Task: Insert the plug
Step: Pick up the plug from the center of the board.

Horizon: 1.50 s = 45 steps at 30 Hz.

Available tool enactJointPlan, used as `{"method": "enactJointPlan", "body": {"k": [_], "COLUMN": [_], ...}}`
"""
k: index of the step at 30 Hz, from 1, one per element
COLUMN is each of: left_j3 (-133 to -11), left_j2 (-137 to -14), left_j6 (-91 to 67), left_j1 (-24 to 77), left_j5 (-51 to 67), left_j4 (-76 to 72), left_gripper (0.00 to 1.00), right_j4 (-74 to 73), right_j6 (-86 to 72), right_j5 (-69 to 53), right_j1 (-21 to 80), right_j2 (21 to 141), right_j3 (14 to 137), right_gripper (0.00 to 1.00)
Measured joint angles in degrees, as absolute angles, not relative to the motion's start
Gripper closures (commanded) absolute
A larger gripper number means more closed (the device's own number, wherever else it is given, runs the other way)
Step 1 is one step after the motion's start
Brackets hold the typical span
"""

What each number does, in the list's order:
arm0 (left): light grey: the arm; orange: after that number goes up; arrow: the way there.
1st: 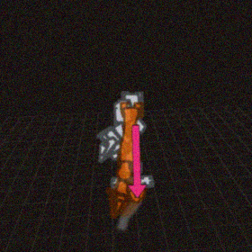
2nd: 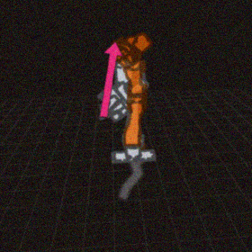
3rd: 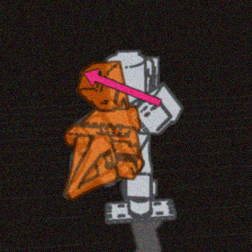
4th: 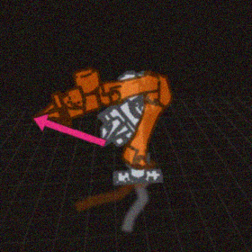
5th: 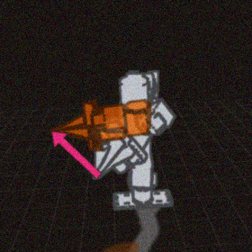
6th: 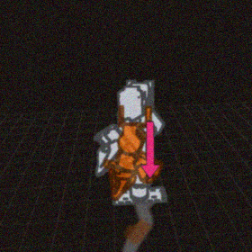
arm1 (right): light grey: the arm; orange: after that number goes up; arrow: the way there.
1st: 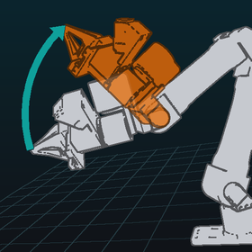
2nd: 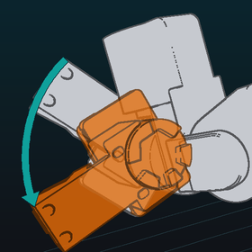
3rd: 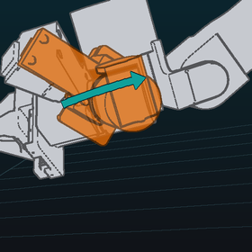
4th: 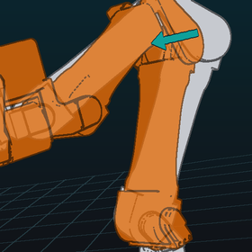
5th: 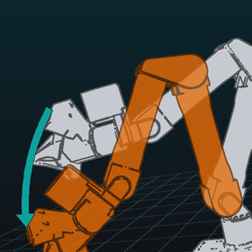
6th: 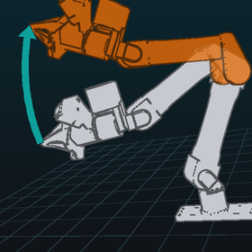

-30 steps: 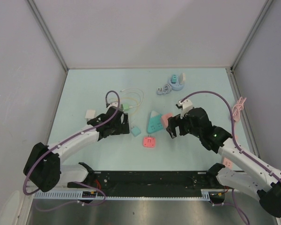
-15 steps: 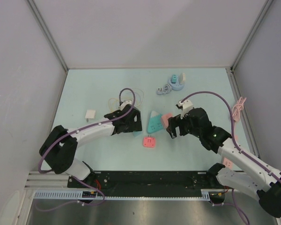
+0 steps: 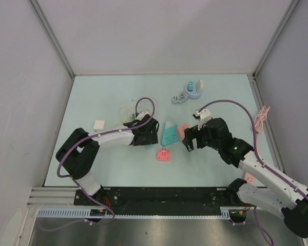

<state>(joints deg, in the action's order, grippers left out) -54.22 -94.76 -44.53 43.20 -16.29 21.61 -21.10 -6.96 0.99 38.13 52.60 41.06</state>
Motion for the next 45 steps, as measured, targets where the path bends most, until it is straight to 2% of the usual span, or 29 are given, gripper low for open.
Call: {"method": "enactJointPlan", "body": {"k": [3, 4, 6, 10, 12, 13, 17, 21, 31, 35, 45], "left_j3": [-54.17, -54.11, -53.95, -52.97, -52.16, -51.72, -50.09, -47.81, -43.57, -43.07, -42.02], "left_j2": [-94.96, -94.96, -94.98, -94.8, -94.17, -93.78, -92.16, -88.9, -75.59, -71.94, -64.88], "left_j6": [-45.12, -45.19, -45.63, -46.44, -46.68, -46.72, -47.48, -48.45, -52.16, -53.63, -57.04], "left_j1": [43.27, 43.29, 43.29, 43.29, 43.29, 43.29, 43.31, 43.38, 43.4, 43.4, 43.44], "left_j5": [-16.27, -16.25, -15.97, -15.14, -14.61, -14.28, -12.78, -11.31, -7.53, -5.63, -2.31], "left_j4": [21.26, 20.97, 20.23, 18.28, 17.17, 16.84, 16.34, 15.92, 14.37, 14.39, 14.37], "left_gripper": [0.31, 0.37, 0.41, 0.55, 0.58, 0.63, 0.67, 0.74, 0.76, 0.76, 0.78], "right_j4": [-21.08, -21.08, -21.08, -21.02, -20.93, -20.82, -20.29, -18.63, -7.46, -0.67, 18.98], "right_j6": [-6.92, -6.87, -6.81, -6.37, -6.15, -5.93, -5.3, -4.91, -1.1, 3.33, 13.08], "right_j5": [0.32, 0.03, -0.84, -1.61, -1.56, -1.56, -0.43, 2.44, 13.58, 21.39, 35.59], "right_j1": [38.13, 38.13, 38.13, 38.87, 40.07, 41.01, 45.32, 50.87, 67.29, 73.93, 79.53], "right_j2": [52.73, 52.8, 52.88, 52.82, 52.6, 52.49, 52.56, 53.32, 62.76, 66.76, 77.38], "right_j3": [41.06, 41.06, 41.06, 41.04, 41.04, 41.04, 41.04, 41.04, 40.18, 38.33, 35.64], "right_gripper": [0.03, 0.03, 0.03, 0.02, 0.03, 0.03, 0.03, 0.03, 0.03, 0.07, 0.11]}}
